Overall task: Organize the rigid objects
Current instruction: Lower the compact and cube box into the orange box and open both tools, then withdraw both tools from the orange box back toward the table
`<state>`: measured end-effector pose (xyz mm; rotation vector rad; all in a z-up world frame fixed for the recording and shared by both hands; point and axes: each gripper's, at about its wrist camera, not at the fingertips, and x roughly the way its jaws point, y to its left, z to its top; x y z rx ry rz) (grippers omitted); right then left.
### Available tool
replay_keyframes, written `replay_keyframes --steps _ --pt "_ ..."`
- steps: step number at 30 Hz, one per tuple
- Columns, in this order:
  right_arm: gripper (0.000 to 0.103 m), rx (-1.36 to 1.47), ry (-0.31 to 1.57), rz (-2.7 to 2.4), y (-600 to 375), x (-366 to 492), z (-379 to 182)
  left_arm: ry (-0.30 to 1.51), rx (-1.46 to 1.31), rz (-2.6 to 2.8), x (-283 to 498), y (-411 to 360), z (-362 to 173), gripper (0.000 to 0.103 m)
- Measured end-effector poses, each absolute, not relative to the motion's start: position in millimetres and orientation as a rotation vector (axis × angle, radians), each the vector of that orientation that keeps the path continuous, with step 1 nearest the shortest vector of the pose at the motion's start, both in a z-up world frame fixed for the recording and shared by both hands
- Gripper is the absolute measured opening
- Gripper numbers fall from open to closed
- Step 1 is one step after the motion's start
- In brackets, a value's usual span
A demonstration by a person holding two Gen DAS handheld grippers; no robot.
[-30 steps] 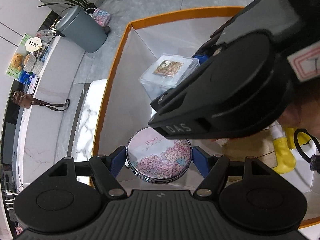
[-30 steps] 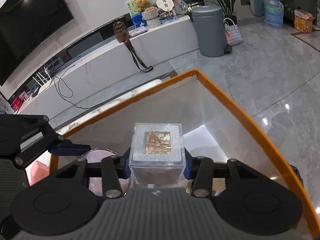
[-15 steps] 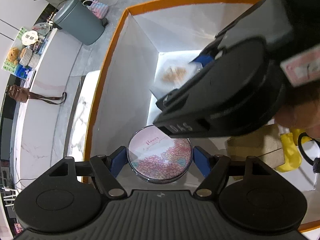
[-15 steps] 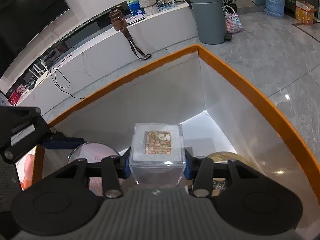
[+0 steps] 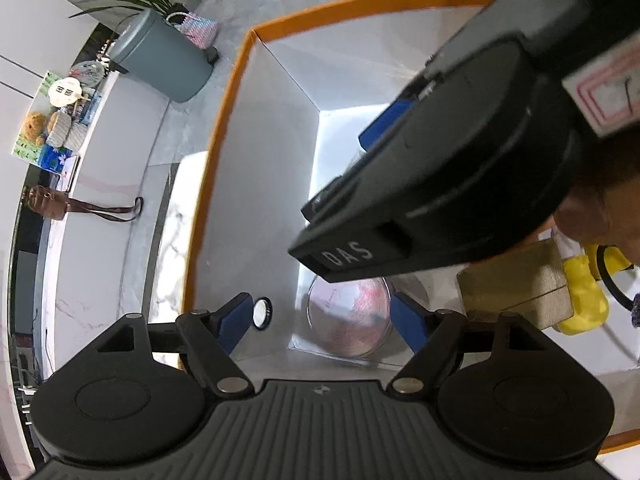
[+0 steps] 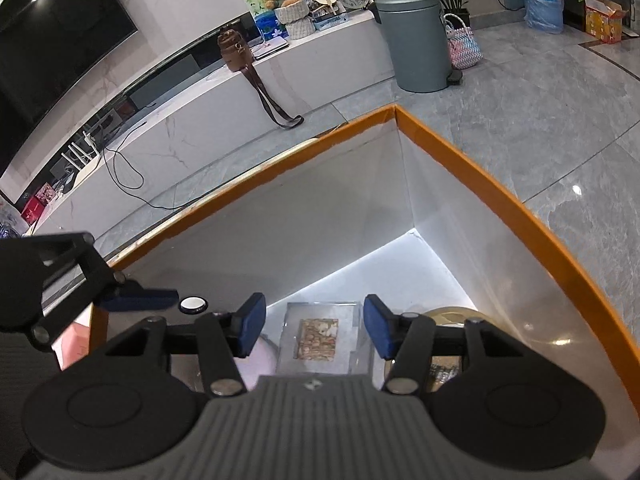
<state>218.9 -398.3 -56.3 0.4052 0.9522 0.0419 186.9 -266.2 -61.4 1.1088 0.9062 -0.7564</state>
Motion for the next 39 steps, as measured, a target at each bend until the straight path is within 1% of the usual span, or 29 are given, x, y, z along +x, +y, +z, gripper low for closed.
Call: replay_keyframes --steps 20,39 --pt "0.055 0.376 0.905 0.037 -394.8 204.9 -28.5 0.827 1.016 -0.738 169.5 -244.5 -17.0 0.091" --pt "0.055 0.286 0.831 0.092 -350.1 185.1 27.4 0.767 0.957 -0.664 154.3 -201.4 37.8 0.091"
